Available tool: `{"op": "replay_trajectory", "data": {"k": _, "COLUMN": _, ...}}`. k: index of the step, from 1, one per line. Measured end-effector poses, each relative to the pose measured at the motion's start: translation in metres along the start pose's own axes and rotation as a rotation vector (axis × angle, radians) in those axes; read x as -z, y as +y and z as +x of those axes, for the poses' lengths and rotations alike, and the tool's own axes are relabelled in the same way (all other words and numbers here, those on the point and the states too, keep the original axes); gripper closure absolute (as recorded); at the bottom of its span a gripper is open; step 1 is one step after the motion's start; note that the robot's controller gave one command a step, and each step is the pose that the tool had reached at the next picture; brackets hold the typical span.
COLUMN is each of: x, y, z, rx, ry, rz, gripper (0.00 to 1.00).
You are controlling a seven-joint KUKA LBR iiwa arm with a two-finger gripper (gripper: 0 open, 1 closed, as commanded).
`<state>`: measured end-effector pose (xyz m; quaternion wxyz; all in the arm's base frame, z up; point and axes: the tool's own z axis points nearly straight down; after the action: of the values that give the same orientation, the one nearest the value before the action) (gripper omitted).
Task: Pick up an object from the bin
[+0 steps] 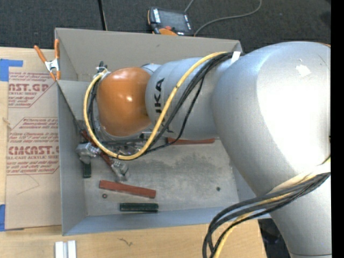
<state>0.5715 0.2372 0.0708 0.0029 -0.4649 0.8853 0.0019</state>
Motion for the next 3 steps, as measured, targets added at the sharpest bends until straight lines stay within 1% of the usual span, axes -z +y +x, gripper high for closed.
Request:
{"op": "replay_trajectory", "data": {"k": 1, "x": 0.0, "y": -0.007, "z": 0.02, "rx": 0.393, "ry": 0.002, "rz": 0.001, "gripper": 0.0}}
{"op": "replay_trajectory", "data": {"k": 2, "x": 0.001, "y": -0.025, "z": -0.006, "rx": 0.38, "ry": 0.002, "rz": 0.001, "gripper": 0.0}}
{"op": "replay_trajectory", "data": {"k": 3, "x": 0.002, "y": -0.022, "z": -0.006, "rx": 0.383, "ry": 0.001, "rz": -0.003, "gripper": 1.0}}
